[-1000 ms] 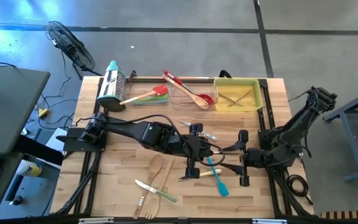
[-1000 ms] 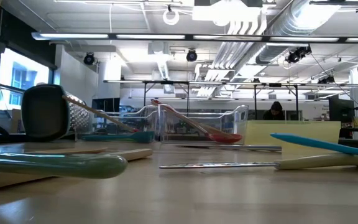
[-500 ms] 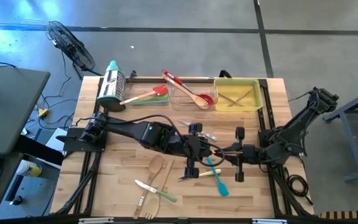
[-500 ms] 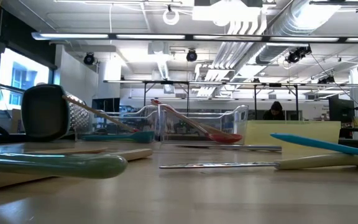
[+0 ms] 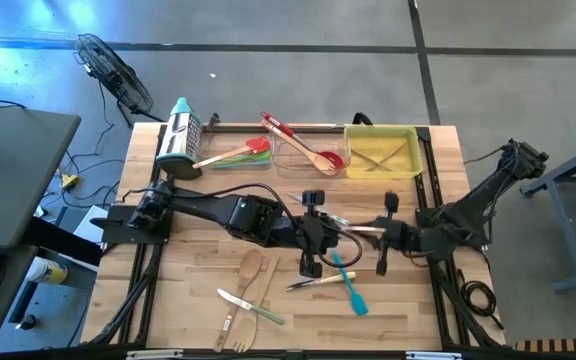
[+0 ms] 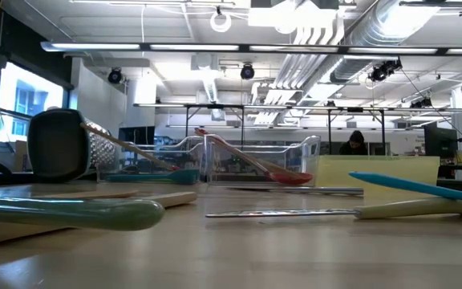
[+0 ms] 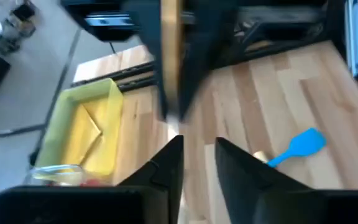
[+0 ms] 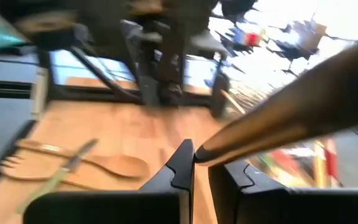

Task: Pick & Place Kitchen Items
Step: Put the gold knife into the yellow bin

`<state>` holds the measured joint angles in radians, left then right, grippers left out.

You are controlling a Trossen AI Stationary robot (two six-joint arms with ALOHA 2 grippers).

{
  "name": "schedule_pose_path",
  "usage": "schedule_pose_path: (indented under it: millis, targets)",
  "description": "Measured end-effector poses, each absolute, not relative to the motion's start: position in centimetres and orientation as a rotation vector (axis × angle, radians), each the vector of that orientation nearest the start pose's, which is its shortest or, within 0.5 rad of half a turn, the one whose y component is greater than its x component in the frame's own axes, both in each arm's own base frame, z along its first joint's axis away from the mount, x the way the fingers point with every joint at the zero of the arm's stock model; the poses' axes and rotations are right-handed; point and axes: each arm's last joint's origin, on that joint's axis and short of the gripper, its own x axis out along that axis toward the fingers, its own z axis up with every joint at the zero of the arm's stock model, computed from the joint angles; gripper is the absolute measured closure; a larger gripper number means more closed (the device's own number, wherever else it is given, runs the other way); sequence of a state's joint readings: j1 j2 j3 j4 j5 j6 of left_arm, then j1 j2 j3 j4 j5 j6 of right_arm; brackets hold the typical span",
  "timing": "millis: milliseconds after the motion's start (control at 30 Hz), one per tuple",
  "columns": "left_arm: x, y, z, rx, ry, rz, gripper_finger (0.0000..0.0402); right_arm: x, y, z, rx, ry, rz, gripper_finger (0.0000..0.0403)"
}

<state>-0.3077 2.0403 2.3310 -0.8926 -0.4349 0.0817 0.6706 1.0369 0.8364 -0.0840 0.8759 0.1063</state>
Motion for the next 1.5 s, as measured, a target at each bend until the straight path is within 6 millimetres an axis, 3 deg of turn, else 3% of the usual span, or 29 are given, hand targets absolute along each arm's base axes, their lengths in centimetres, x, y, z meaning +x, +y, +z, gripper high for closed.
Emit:
schedule_pose_path:
  millis: [233,467,833,1100,1333,1400,1500]
  targets:
    - [41.2,-11.4,40.8,0.502,0.66,0.204,0.0292,15.6,6.6,31.6,-0.077,0.327,-0.431,0.0385]
    - [40.2,-10.7,39.9,0.582,0.792,0.316,0.0291,12.3,0.3,30.3,-0.042,0.591,-0.669,0.0385]
    - [39.3,-9.4,40.9,0.499,0.765,0.494,0.0291,13.6,-7.2,29.7,-0.024,0.778,-0.725,0.0385]
    - [39.8,-6.9,40.7,0.433,0.823,0.452,0.0291,14.0,-13.7,26.3,0.129,0.992,-0.752,0.0386]
    - [38.3,-4.5,39.6,0.227,1.022,0.43,0.029,14.7,-14.8,24.4,0.226,1.1,-0.704,0.0386]
    - [37.4,-3.6,39.0,0.156,1.147,0.415,0.029,14.7,-14.9,24.7,0.216,1.129,-0.722,0.0386]
    - [37.7,-2.8,37.8,0.054,1.222,0.322,0.029,14.7,-15.0,25.5,0.198,1.168,-0.741,0.0386]
